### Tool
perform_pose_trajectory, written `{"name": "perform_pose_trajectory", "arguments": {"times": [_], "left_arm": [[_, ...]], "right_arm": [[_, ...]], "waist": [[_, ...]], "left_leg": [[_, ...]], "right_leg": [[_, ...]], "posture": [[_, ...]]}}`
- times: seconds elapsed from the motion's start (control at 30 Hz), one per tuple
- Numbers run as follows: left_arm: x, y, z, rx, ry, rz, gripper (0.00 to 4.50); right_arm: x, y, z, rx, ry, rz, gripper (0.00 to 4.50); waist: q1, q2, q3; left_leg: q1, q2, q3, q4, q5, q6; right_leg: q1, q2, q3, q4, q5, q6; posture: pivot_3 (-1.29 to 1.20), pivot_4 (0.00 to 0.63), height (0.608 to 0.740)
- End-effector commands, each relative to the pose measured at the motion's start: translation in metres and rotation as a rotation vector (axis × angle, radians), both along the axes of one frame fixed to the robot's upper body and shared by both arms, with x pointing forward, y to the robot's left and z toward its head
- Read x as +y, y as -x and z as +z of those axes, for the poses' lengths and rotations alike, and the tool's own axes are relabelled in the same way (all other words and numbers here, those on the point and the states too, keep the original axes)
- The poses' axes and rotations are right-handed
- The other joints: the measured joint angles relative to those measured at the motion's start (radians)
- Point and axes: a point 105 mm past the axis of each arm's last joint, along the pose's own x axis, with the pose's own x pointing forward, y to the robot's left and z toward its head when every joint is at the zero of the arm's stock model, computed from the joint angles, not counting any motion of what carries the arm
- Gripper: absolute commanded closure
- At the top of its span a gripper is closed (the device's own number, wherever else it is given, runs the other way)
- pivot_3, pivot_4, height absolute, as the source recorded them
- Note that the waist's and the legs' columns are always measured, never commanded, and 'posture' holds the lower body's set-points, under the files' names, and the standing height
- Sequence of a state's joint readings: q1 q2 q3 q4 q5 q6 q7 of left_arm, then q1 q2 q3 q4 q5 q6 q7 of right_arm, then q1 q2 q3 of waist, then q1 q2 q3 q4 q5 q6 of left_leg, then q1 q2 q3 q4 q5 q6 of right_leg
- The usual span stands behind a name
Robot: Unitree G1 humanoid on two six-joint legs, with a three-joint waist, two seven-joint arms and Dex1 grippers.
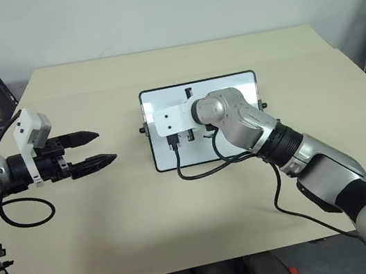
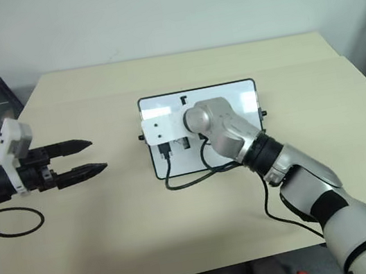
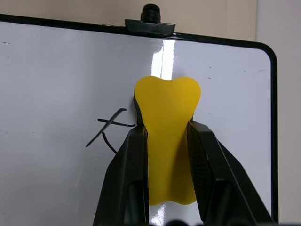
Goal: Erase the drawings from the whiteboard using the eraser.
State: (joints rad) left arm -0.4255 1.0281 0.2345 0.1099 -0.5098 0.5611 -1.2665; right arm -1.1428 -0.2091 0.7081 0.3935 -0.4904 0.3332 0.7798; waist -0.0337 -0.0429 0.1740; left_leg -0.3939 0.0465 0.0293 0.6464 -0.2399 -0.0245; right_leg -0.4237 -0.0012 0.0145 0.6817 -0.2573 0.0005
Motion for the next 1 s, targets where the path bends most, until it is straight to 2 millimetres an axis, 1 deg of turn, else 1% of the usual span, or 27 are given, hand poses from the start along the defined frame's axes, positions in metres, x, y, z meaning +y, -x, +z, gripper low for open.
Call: {"name": "perform_pose_trajectory", "arguments": {"times": [0.03, 0.23, 0.37, 0.47, 0.73, 0.77, 0.83, 0.93, 1.0], "left_arm": [[0.002, 0.004, 0.019, -0.064, -0.013, -0.001, 0.00], [0.003, 0.004, 0.020, -0.067, -0.016, 0.004, 0.00], [0.003, 0.003, 0.021, -0.071, -0.015, 0.003, 0.00], [0.003, 0.003, 0.021, -0.071, -0.015, 0.004, 0.00], [0.002, 0.001, 0.021, -0.074, -0.015, -0.001, 0.00], [0.002, 0.000, 0.021, -0.075, -0.016, -0.002, 0.00], [0.002, 0.000, 0.022, -0.075, -0.015, -0.002, 0.00], [0.002, -0.002, 0.022, -0.076, -0.016, -0.004, 0.00], [0.002, -0.003, 0.022, -0.077, -0.016, -0.006, 0.00]], "right_arm": [[-0.008, 0.002, -0.034, 0.084, 0.052, -0.025, 3.67], [-0.009, 0.016, -0.057, 0.176, 0.068, -0.010, 3.71], [-0.014, 0.018, -0.070, 0.194, 0.095, -0.025, 3.72], [-0.015, 0.018, -0.070, 0.191, 0.094, -0.028, 3.72], [-0.013, 0.016, -0.060, 0.176, 0.072, -0.027, 3.81], [-0.012, 0.017, -0.056, 0.174, 0.061, -0.023, 3.81], [-0.009, 0.018, -0.038, 0.173, -0.001, -0.015, 3.81], [-0.006, 0.025, 0.027, 0.173, -0.221, 0.003, 3.82], [-0.011, 0.031, 0.056, 0.179, -0.330, 0.011, 3.82]], "waist": [[0.000, -0.002, -0.001], [0.000, -0.005, -0.003], [0.001, -0.006, -0.004], [0.001, -0.006, -0.004], [0.002, -0.006, -0.004], [0.002, -0.006, -0.004], [0.003, -0.006, -0.004], [0.005, -0.005, -0.003], [0.005, -0.005, -0.003]], "left_leg": [[0.001, 0.000, 0.000, 0.000, 0.000, 0.000], [0.006, 0.001, 0.000, 0.000, 0.001, 0.000], [0.011, 0.001, 0.000, 0.000, 0.001, 0.000], [0.013, 0.001, 0.000, 0.000, 0.001, 0.000], [0.013, 0.001, 0.000, 0.000, 0.001, 0.000], [0.013, 0.001, 0.000, -0.001, 0.001, 0.000], [0.013, 0.001, -0.001, -0.001, 0.001, 0.000], [0.010, 0.001, -0.001, -0.001, 0.001, 0.000], [0.001, 0.002, -0.001, -0.001, 0.001, 0.000]], "right_leg": [[0.001, 0.000, 0.000, 0.000, 0.000, 0.000], [0.004, 0.000, 0.000, 0.001, -0.001, 0.000], [0.008, 0.000, 0.000, 0.001, -0.001, -0.001], [0.010, 0.000, 0.000, 0.001, -0.001, -0.001], [0.010, 0.000, 0.000, 0.001, -0.001, -0.002], [0.010, 0.000, 0.000, 0.000, -0.001, -0.002], [0.010, 0.000, 0.000, 0.000, -0.001, -0.002], [0.007, 0.000, 0.000, 0.000, -0.001, -0.002], [0.001, 0.000, 0.000, 0.000, -0.001, -0.002]], "posture": [[0.00, 0.150, 0.740], [0.00, 0.150, 0.740], [0.00, 0.150, 0.740], [0.00, 0.150, 0.740], [0.00, 0.150, 0.740], [0.00, 0.150, 0.740], [0.00, 0.150, 0.740], [0.00, 0.150, 0.740], [0.00, 0.150, 0.740]]}}
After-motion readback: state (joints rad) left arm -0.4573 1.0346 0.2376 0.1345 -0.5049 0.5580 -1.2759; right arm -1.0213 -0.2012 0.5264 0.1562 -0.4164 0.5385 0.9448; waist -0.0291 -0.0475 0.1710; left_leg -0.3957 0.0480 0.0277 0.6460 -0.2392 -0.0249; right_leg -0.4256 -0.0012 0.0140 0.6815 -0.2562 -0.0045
